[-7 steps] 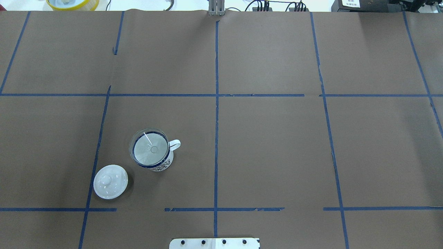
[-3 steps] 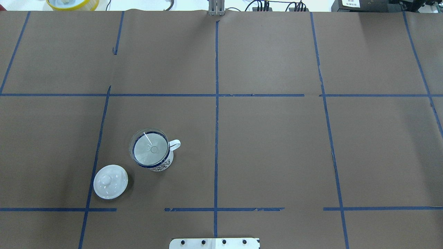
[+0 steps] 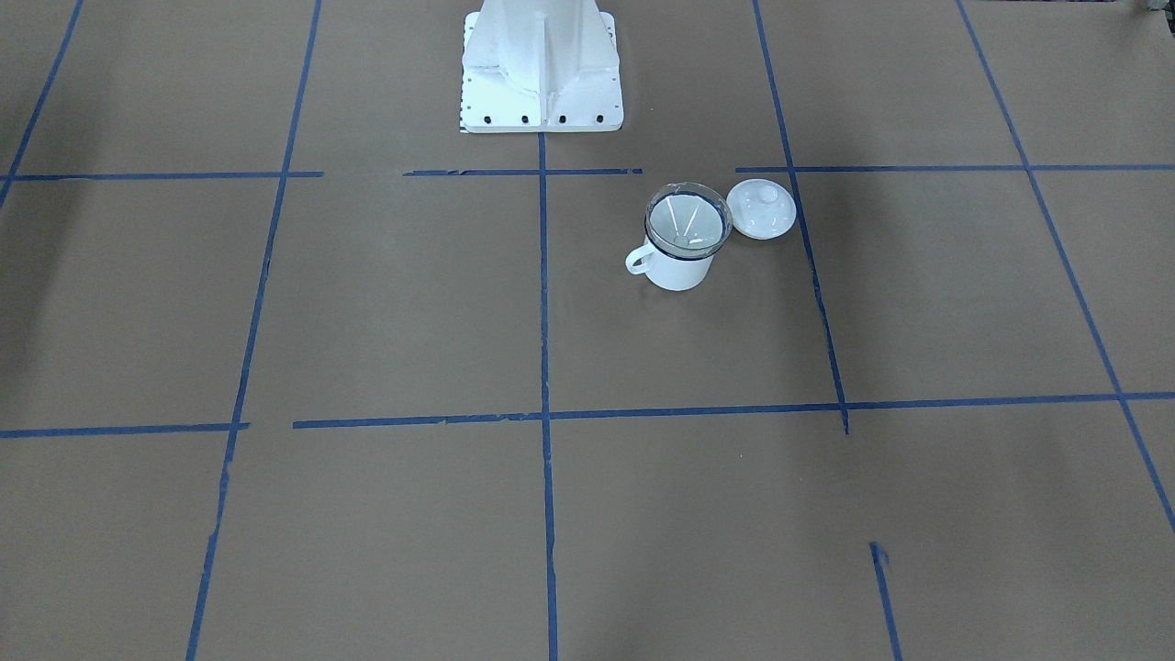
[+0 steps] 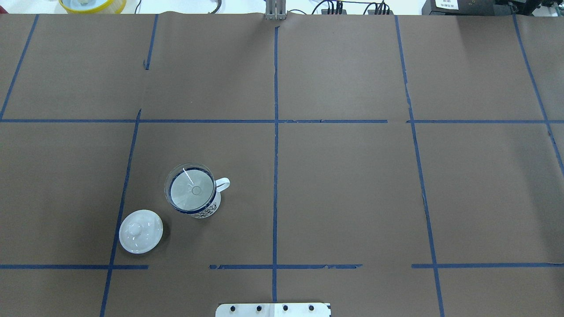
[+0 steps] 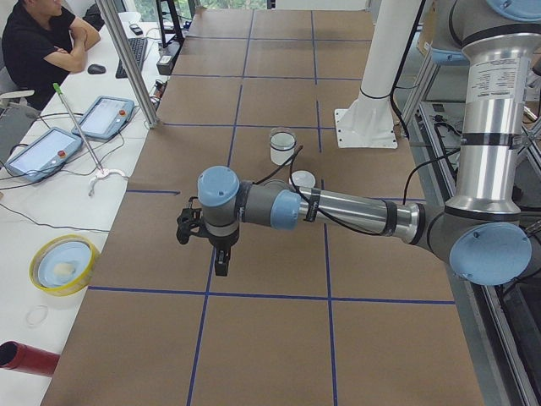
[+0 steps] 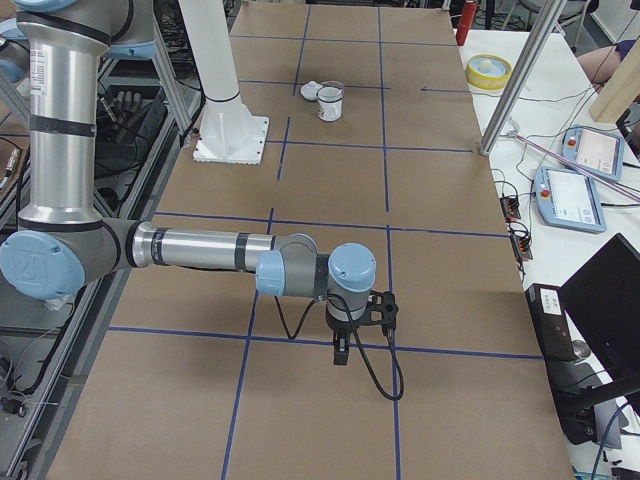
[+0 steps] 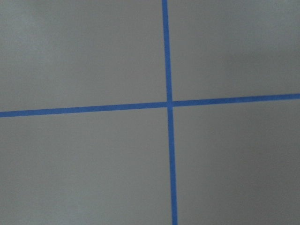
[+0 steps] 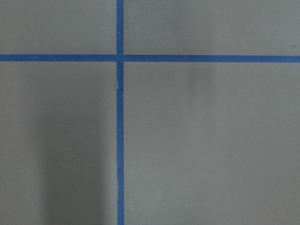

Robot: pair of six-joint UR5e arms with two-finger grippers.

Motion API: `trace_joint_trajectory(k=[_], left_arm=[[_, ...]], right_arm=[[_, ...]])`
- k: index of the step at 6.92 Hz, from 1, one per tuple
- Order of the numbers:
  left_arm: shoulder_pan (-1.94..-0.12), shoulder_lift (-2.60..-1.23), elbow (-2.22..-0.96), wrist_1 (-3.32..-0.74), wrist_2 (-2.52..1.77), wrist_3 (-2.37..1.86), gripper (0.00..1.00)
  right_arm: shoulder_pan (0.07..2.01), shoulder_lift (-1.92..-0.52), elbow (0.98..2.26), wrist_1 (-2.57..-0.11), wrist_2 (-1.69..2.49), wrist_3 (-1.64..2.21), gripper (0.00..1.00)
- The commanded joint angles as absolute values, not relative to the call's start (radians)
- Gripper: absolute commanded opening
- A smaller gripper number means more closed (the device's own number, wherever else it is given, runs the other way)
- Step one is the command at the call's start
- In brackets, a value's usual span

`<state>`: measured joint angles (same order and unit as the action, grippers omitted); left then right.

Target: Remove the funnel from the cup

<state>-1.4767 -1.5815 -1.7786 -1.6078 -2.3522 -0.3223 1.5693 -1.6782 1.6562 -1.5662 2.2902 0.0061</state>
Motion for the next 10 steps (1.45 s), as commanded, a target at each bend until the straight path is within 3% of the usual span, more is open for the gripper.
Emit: trace_joint_trajectory(k=[1, 3, 6, 8, 10], left_arm=[[-1.323, -1.644, -1.908, -1.62, -2.346, -0.774, 1.0], [-1.232, -1.77, -1.981, -1.618, -2.345, -1.224, 1.0], [-0.903, -1.939, -1.996, -1.579, -2.078, -1.86, 1.0], [-0.795, -2.075, -1.982, -1.41, -2.0, -2.023, 1.0], [-0.642, -2.11, -1.944, -1.411, -1.881, -2.184, 1.0]], right_arm=[[1.569, -1.678, 1.657, -1.566, 2.29, 0.006, 1.0], [1.569, -1.678, 1.657, -1.566, 2.29, 0.006, 1.0], [1.569, -1.678, 1.657, -1.566, 2.29, 0.006, 1.0], [1.569, -1.678, 1.657, -1.566, 2.29, 0.006, 1.0], [1.569, -1.678, 1.655, -1.566, 2.29, 0.006, 1.0]])
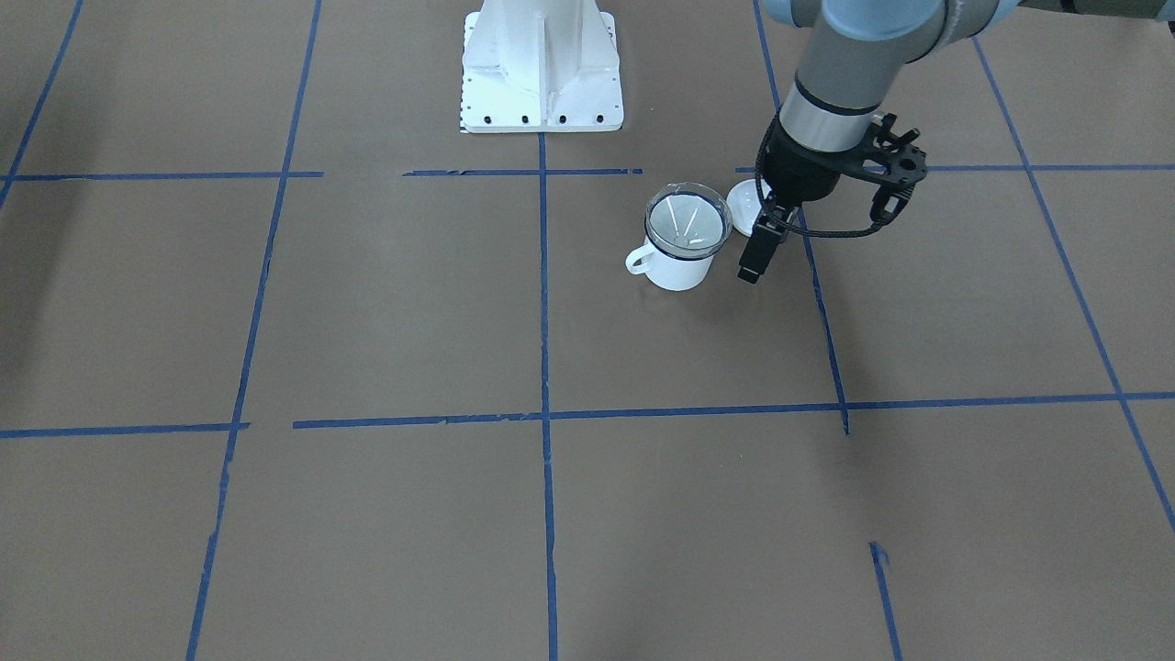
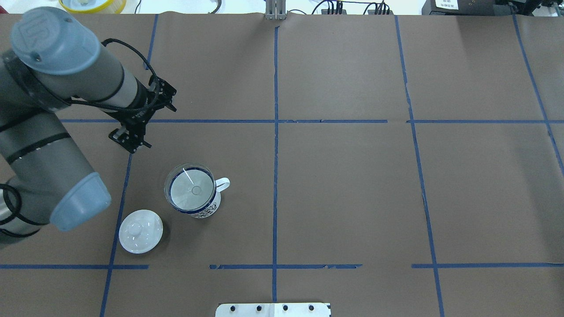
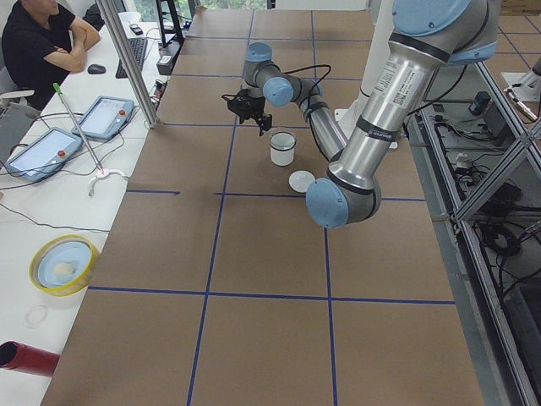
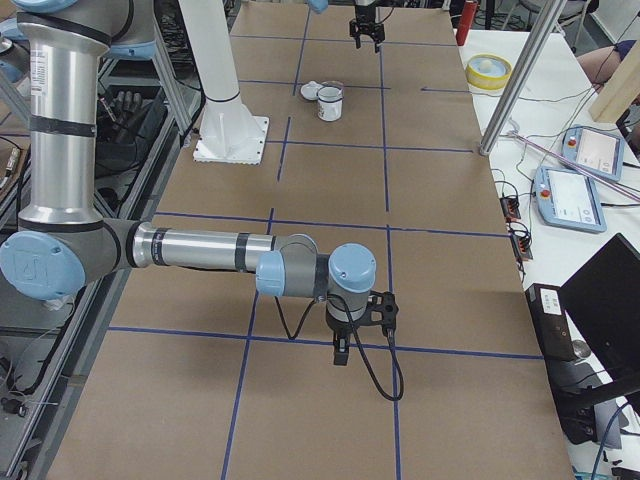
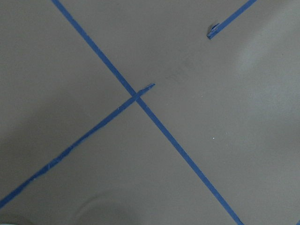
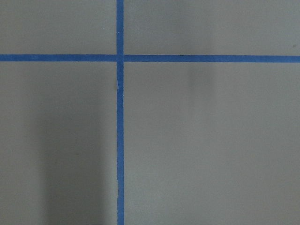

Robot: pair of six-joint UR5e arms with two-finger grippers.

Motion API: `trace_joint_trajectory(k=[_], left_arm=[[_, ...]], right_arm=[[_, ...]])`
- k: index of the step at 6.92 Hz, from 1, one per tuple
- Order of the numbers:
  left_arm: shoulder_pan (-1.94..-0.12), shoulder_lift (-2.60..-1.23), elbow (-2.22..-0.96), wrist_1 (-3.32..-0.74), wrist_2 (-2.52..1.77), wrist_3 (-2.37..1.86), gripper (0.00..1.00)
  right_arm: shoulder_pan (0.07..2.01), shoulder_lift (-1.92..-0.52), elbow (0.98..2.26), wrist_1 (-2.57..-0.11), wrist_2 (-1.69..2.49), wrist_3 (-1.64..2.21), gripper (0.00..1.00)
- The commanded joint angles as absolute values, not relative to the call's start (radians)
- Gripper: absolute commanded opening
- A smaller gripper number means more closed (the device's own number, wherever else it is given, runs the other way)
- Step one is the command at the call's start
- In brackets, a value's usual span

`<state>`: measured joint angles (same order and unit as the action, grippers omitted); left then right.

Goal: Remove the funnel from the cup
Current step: 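Lower the left gripper onto the clear funnel in the mug and grasp it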

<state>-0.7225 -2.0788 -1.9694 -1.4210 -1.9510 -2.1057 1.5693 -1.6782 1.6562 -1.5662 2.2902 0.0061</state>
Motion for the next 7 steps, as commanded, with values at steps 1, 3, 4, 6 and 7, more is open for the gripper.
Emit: trace_joint_trajectory(k=[1, 3, 4, 6, 7], left_arm=[[-0.612, -2.146, -1.886, -1.411, -1.878, -2.23, 1.0], [-0.6, -2.174, -1.852, -1.411, -1.876, -2.238, 1.0], [-0.595, -2.171, -1.847, -1.411, -1.881, -2.24, 0.96], [-0.592, -2.166, -1.845, -1.411, -1.884, -2.24, 0.89], [-0.591, -2.164, -1.844, -1.411, -1.884, -2.24, 0.8]], right_arm=[[1.569, -1.678, 1.657, -1.566, 2.29, 0.006, 1.0], [1.569, -1.678, 1.657, -1.566, 2.29, 0.006, 1.0], [1.569, -1.678, 1.657, -1.566, 2.29, 0.006, 1.0], [1.569, -1.678, 1.655, -1.566, 2.29, 0.006, 1.0], [1.569, -1.678, 1.657, -1.566, 2.29, 0.006, 1.0]])
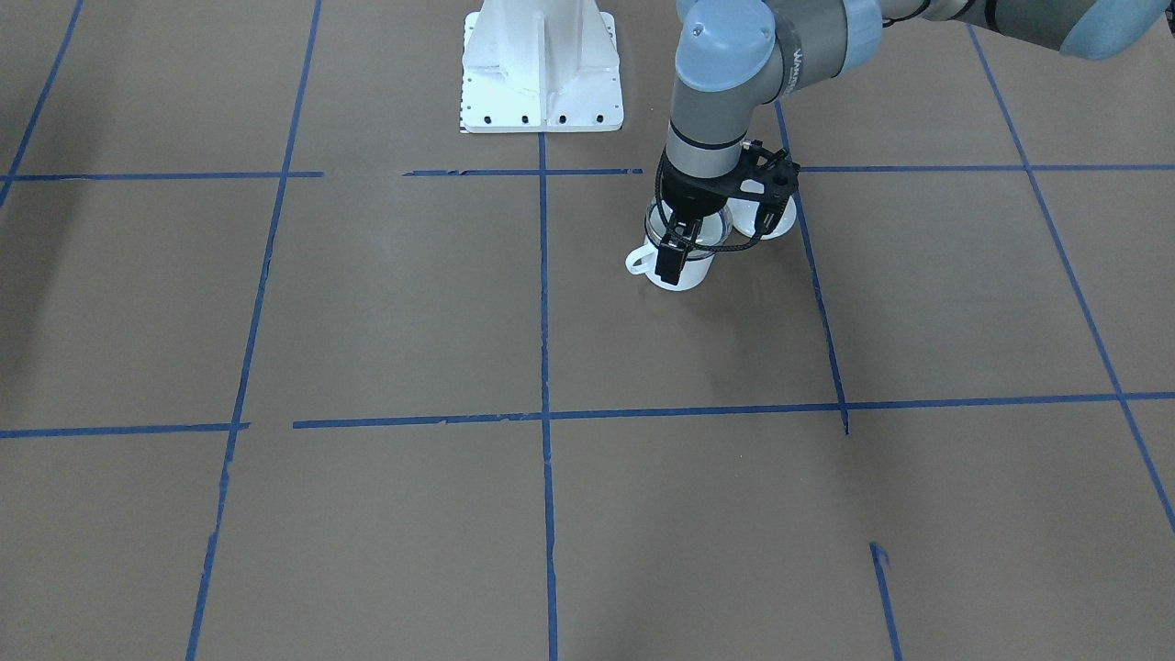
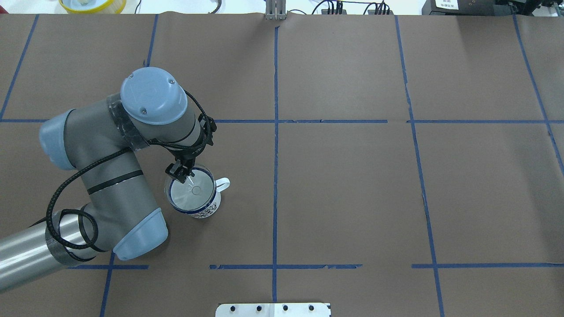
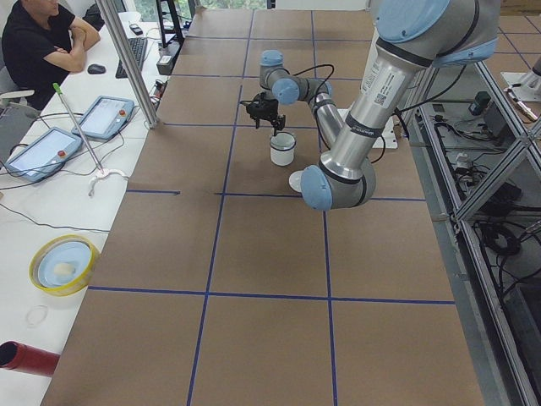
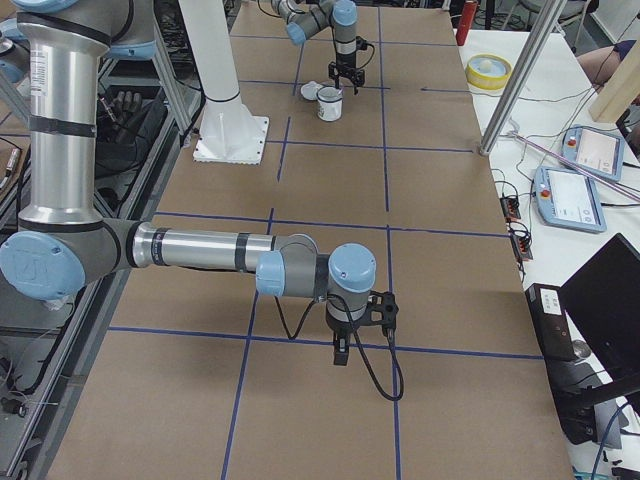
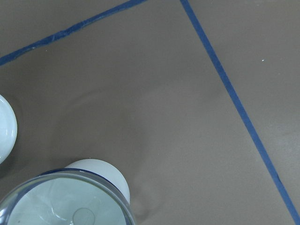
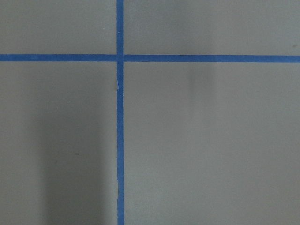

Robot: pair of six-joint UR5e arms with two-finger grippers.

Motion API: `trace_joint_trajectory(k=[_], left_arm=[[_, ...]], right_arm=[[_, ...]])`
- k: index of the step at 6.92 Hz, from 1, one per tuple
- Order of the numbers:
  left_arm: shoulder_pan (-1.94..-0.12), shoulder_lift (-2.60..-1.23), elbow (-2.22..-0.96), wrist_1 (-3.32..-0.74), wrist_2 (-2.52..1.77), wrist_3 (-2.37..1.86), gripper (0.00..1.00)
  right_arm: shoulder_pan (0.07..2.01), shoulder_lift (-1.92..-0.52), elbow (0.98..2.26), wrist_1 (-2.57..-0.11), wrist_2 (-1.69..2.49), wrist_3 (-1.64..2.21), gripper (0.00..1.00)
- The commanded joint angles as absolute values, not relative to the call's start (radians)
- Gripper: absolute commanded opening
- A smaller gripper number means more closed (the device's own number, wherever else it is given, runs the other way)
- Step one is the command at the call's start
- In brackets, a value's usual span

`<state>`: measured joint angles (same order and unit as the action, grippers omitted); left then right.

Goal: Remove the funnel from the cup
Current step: 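Lower the left gripper onto the clear funnel in the mug and grasp it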

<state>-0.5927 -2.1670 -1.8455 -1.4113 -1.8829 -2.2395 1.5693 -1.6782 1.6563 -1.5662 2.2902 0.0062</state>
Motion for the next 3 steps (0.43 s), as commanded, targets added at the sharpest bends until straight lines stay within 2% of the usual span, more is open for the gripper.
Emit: trace_joint_trajectory(k=[1, 3], left_arm=[[-0.589, -2.164, -1.842, -1.411, -1.884, -2.243, 0.64], [-0.589, -2.161, -1.844, -1.414, -1.884, -2.253, 0.61]], right_arm=[[1.569, -1.678, 1.657, -1.566, 2.29, 0.006, 1.0], [1.569, -1.678, 1.657, -1.566, 2.29, 0.006, 1.0]])
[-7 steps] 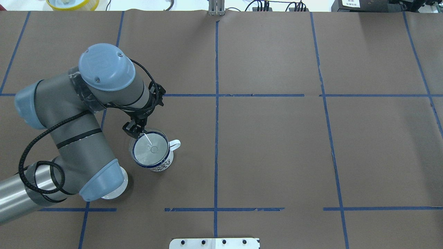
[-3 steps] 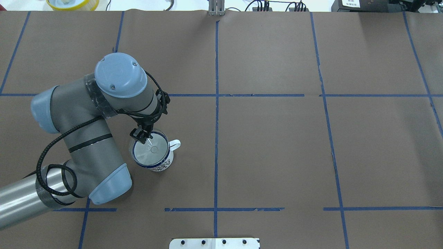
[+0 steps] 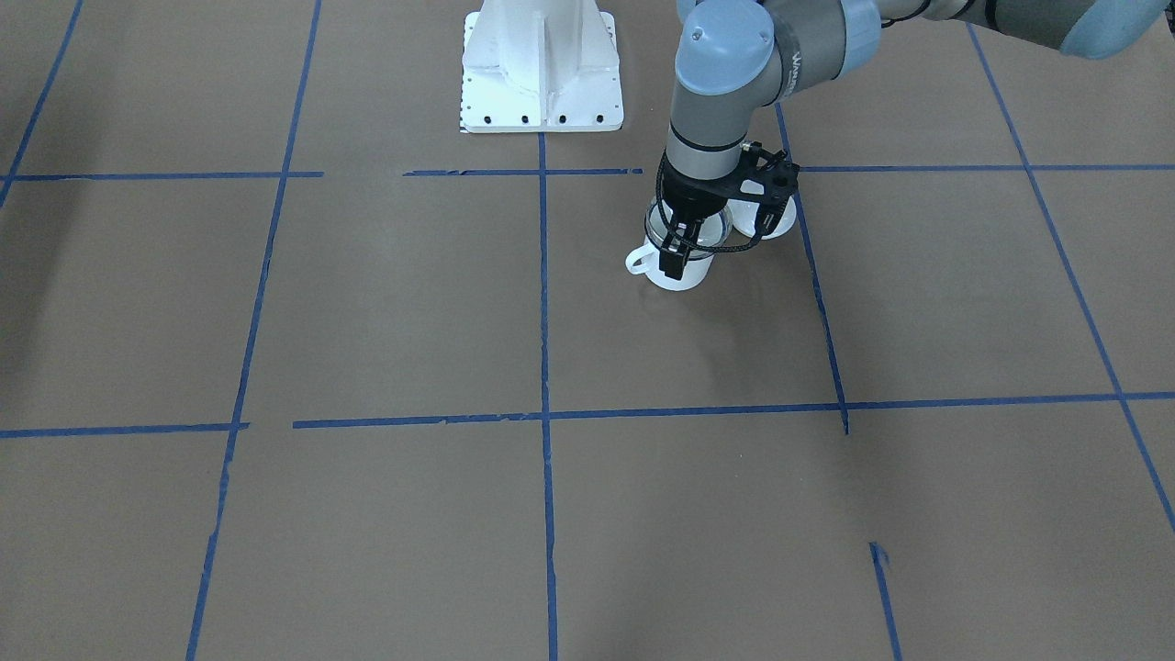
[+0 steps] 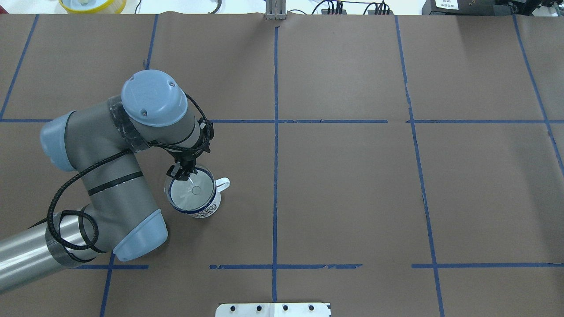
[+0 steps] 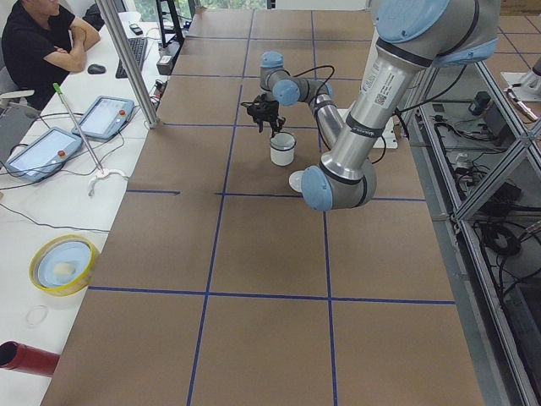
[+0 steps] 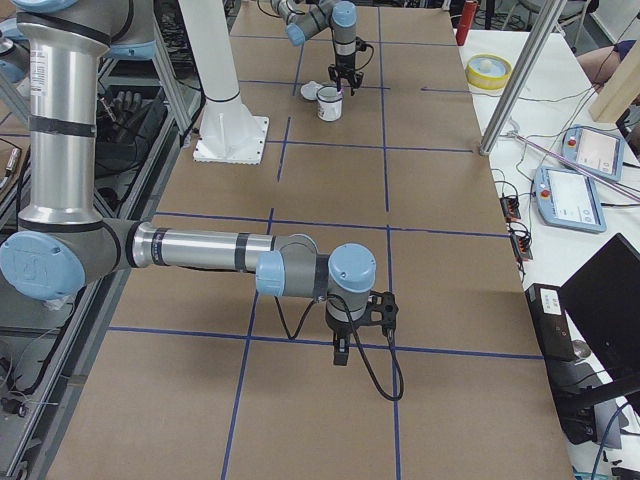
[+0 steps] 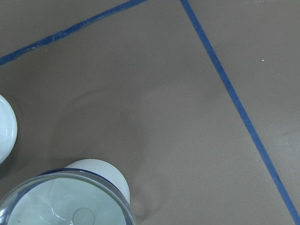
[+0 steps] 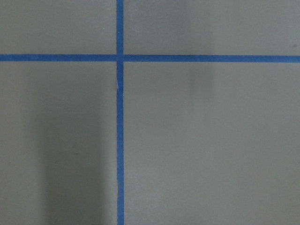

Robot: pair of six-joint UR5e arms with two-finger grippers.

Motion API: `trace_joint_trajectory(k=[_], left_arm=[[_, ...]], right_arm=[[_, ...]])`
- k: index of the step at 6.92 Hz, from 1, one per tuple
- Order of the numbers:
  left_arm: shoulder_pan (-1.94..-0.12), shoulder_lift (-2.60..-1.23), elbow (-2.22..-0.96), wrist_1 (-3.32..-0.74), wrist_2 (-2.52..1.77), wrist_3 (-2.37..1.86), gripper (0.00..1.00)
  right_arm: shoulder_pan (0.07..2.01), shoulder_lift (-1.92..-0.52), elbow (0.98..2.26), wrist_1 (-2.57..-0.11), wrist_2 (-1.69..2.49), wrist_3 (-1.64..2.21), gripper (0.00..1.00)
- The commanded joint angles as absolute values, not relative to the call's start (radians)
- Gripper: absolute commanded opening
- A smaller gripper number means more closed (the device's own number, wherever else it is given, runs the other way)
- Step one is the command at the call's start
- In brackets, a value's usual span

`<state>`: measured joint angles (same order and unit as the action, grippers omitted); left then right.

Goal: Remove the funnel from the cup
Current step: 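Lower the left gripper onto the clear funnel in the mug and grasp it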

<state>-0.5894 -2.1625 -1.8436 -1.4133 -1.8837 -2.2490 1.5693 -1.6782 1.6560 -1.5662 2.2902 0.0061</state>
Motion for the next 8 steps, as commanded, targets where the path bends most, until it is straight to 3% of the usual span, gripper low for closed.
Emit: trace_joint_trajectory(k=[1, 3, 4, 5, 8], left_arm=[[-0.578, -2.157, -1.842, -1.414, -1.884, -2.255, 0.54], [-0.577, -2.151, -1.844, -1.414, -1.884, -2.26, 0.36], [-0.577, -2.152, -1.848, -1.414, -1.884, -2.261, 0.08], [-0.577, -2.151, -1.855, -1.413, -1.882, -2.26, 0.0], [-0.587, -2.164, -1.917, -1.294, -1.881, -2.232, 0.0]], right_arm=[[1.569, -1.678, 1.657, -1.566, 2.29, 0.006, 1.0], [1.569, -1.678, 1.655, -1.566, 2.29, 0.006, 1.0], [1.569, -1.678, 1.657, -1.566, 2.29, 0.006, 1.0], [1.569, -1.678, 1.655, -1.566, 2.29, 0.006, 1.0], [1.569, -1.678, 1.657, -1.566, 2.29, 0.006, 1.0]])
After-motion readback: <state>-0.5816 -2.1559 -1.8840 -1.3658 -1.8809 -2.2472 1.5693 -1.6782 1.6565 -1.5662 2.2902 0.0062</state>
